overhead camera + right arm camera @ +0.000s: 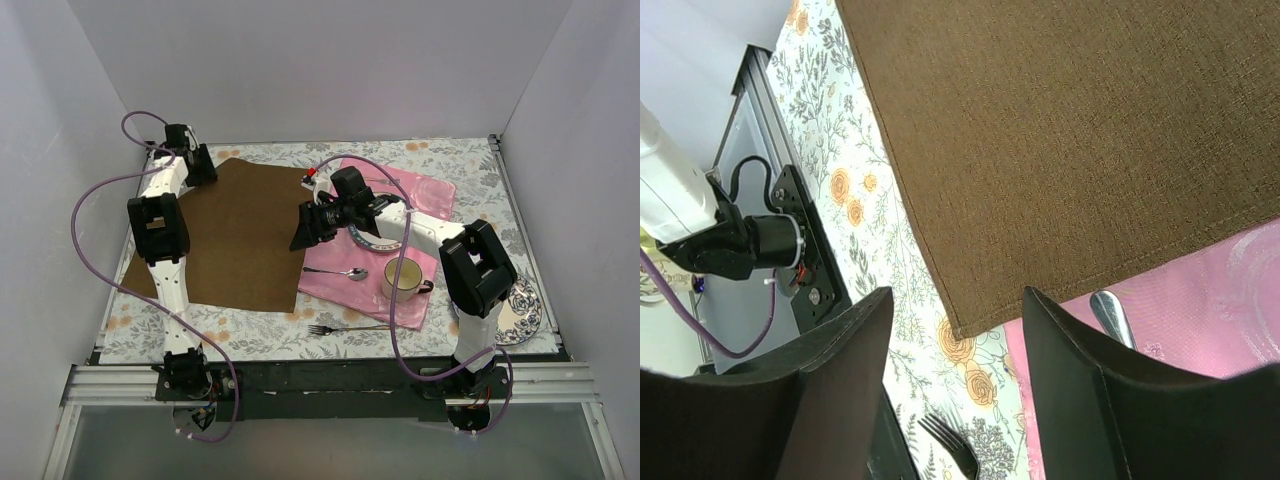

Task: Fold the napkin, place the utensils inside, and roll it up
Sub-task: Flatten the napkin out

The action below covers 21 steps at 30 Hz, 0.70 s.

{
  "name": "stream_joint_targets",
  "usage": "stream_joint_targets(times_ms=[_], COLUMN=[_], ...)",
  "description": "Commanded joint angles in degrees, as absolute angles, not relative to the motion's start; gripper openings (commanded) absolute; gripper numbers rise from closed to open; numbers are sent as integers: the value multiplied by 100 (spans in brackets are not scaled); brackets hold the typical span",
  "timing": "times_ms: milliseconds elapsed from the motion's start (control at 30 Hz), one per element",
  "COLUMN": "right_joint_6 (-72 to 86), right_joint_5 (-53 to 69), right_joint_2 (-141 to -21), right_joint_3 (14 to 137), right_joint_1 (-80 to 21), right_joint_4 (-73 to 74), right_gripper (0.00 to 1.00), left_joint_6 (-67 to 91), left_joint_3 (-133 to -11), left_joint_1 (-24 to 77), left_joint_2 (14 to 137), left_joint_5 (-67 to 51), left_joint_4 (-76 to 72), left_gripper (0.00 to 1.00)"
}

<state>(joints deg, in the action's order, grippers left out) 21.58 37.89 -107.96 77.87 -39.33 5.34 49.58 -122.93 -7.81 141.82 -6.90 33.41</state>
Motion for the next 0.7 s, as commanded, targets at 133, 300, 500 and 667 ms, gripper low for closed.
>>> stream_joint_targets(times_ms=[133, 300, 500, 667], right_joint_6=[2320, 2320, 2391, 2391], right_joint_5=[3946, 3964, 4025, 4025], right_joint_2=[-10617, -10696, -10723, -10661], right_joint_3=[7743, 7787, 7726, 7489], right_joint_1=[-3911, -3911, -3911, -3902], right_joint_4=[211, 185, 53, -105], right_gripper=[62, 61, 61, 61], left_joint_6=[5396, 5817, 6669, 7487], left_joint_3=[-12534, -11517, -10049, -7790], left_joint_1=[-704, -326, 483, 1045], left_joint_2=[13476, 12649, 11384, 9743], left_joint_5=[-809, -141, 1229, 741], left_joint_4=[3366, 3418, 3639, 3140], left_gripper=[17, 8, 2, 20])
